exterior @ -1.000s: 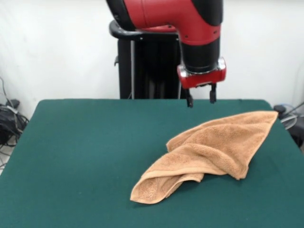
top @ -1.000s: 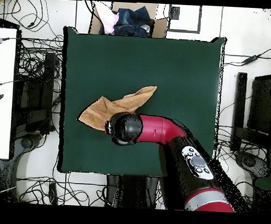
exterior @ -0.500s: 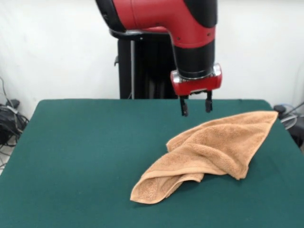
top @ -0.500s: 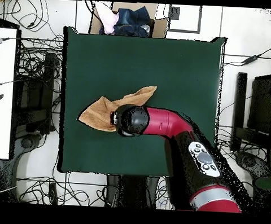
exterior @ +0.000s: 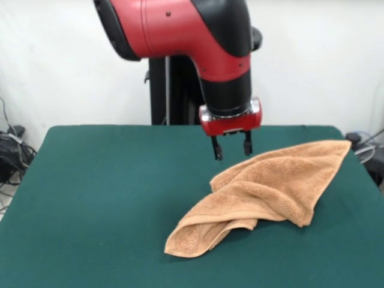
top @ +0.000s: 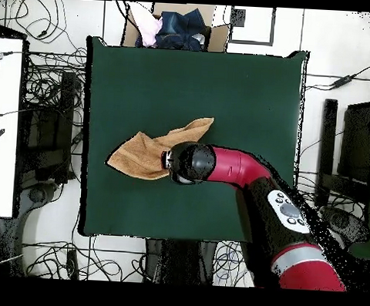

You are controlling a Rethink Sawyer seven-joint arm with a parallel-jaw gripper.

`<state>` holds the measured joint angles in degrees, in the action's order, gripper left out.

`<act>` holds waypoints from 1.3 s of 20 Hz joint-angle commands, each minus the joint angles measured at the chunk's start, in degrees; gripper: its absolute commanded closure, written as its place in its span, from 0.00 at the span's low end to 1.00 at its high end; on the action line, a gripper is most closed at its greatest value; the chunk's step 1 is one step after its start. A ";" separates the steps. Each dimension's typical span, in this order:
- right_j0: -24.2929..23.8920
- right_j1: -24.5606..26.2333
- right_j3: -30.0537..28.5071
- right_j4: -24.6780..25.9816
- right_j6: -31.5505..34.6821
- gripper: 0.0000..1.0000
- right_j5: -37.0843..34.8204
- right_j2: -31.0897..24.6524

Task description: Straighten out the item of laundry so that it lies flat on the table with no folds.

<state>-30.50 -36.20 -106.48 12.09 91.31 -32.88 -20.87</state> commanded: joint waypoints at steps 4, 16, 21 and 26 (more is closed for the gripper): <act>0.09 4.18 -3.12 4.18 4.05 0.00 9.33 -1.29; 1.51 4.26 -3.44 1.43 6.05 0.00 10.97 -1.40; 1.46 6.17 -3.13 2.68 5.75 0.00 12.61 -0.54; 1.70 7.12 -3.43 3.50 5.95 0.00 13.94 0.12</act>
<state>-30.46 -31.81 -109.27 13.26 91.31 -23.50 -20.86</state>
